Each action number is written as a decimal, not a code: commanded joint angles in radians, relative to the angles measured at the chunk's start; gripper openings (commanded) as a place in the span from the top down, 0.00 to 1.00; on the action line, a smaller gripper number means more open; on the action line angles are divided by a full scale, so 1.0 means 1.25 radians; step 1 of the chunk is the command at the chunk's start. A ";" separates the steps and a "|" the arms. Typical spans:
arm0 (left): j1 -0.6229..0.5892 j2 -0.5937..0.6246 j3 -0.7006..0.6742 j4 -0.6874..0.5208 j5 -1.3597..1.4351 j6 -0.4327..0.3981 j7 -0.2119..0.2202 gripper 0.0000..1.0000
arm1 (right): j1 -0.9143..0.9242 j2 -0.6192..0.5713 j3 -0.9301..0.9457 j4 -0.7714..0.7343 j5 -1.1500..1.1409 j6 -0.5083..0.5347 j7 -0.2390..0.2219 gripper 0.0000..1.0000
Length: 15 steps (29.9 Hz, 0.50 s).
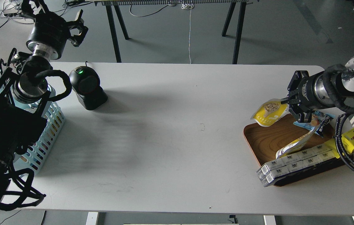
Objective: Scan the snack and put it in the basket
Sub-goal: 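Lift the yellow packet and carry it toward the barcode scanner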
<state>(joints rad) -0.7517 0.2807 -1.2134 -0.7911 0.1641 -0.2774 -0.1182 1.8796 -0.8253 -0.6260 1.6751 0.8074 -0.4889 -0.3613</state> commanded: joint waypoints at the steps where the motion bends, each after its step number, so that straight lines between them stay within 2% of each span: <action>1: 0.000 0.001 0.000 0.001 0.000 0.001 0.001 0.00 | 0.047 -0.015 0.006 0.044 0.007 0.000 -0.002 0.99; 7: 0.004 0.006 0.000 0.008 0.001 0.000 0.001 0.00 | 0.074 0.011 0.075 0.041 0.058 0.000 0.001 0.99; 11: 0.016 0.010 0.000 0.008 0.001 0.001 0.002 0.00 | 0.056 0.123 0.134 0.004 0.060 0.000 0.004 0.99; 15: 0.021 0.015 0.000 0.008 0.001 0.002 0.003 0.00 | -0.034 0.242 0.220 -0.086 0.060 0.000 0.006 1.00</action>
<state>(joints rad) -0.7304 0.2958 -1.2134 -0.7807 0.1656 -0.2771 -0.1157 1.9178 -0.6270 -0.4327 1.6480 0.8819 -0.4887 -0.3554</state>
